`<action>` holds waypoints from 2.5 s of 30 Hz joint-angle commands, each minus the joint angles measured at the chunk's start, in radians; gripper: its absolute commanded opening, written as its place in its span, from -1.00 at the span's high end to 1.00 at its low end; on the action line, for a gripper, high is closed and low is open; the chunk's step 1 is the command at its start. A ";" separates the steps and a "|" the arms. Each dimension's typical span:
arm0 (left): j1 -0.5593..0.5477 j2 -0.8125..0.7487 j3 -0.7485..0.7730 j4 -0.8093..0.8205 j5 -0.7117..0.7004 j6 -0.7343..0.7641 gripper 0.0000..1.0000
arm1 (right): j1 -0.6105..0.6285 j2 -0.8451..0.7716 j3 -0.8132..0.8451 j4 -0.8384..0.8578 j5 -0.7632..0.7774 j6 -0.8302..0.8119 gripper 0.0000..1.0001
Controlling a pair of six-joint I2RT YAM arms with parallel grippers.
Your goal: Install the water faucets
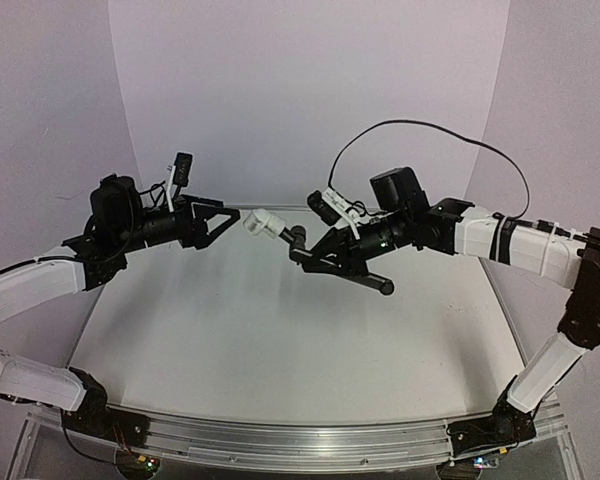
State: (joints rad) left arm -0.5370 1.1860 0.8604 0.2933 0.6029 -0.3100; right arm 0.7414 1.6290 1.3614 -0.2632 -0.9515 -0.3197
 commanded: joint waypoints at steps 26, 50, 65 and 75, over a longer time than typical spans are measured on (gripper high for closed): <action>-0.001 0.478 0.166 0.162 0.108 -1.166 -0.74 | 0.212 0.144 0.045 0.175 1.142 -0.564 1.00; -0.023 0.504 0.271 -0.152 0.045 -1.094 -0.65 | 0.234 0.189 0.016 0.284 1.301 -0.631 1.00; -0.024 0.574 0.322 -0.109 0.012 -1.077 -0.01 | 0.263 0.151 -0.006 0.283 1.205 -0.553 1.00; -0.024 0.573 0.327 -0.159 -0.045 -0.957 0.30 | 0.260 0.101 0.042 0.265 0.854 -0.188 1.00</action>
State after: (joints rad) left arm -0.5564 1.7495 1.1458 0.1296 0.6083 -1.3537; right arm 0.9713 1.8339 1.3312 -0.1117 0.1998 -0.6730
